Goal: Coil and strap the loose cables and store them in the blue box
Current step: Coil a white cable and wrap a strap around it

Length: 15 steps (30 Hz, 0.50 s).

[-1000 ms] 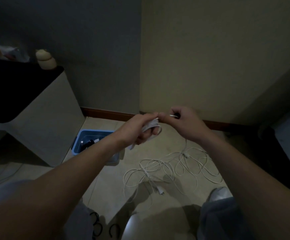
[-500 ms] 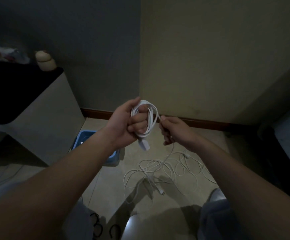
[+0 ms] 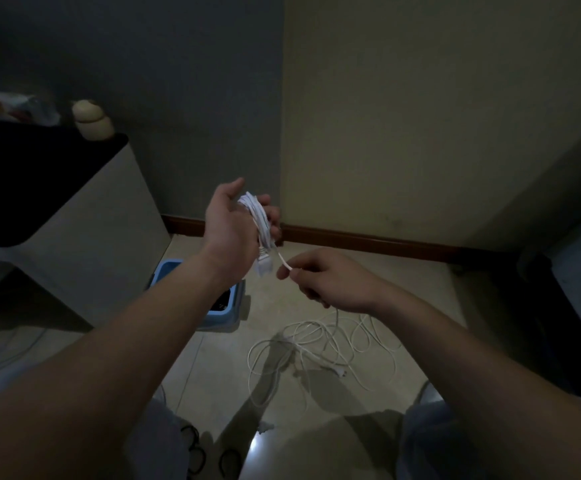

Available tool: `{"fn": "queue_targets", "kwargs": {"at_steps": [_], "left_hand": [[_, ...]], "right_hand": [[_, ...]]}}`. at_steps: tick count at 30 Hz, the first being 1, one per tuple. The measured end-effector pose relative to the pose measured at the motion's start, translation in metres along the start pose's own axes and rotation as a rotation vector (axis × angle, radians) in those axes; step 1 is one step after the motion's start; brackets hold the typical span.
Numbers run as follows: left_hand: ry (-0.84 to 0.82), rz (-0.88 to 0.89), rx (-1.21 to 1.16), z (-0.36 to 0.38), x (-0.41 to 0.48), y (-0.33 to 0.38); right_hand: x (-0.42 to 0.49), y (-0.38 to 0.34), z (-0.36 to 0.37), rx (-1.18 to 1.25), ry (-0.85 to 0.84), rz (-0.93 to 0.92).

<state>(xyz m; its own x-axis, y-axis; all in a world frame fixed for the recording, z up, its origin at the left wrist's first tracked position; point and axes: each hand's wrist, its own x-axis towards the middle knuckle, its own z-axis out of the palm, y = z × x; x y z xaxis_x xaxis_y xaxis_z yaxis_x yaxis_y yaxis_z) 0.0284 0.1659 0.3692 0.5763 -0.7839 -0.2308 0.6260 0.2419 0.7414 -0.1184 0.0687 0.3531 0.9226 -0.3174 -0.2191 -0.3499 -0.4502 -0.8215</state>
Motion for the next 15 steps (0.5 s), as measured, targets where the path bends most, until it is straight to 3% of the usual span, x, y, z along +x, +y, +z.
{"fn": "queue_targets", "kwargs": {"at_steps": [5, 11, 15], "left_hand": [[0.023, 0.007, 0.249, 0.012, -0.006, -0.014], [-0.099, -0.081, 0.45, 0.022, -0.013, -0.033], [-0.203, -0.102, 0.659, 0.02, -0.019, -0.036]], "right_hand": [[-0.003, -0.007, -0.005, -0.09, -0.02, -0.02], [-0.005, -0.007, -0.012, -0.214, -0.045, -0.082], [-0.006, -0.004, -0.019, -0.238, 0.07, -0.113]]}}
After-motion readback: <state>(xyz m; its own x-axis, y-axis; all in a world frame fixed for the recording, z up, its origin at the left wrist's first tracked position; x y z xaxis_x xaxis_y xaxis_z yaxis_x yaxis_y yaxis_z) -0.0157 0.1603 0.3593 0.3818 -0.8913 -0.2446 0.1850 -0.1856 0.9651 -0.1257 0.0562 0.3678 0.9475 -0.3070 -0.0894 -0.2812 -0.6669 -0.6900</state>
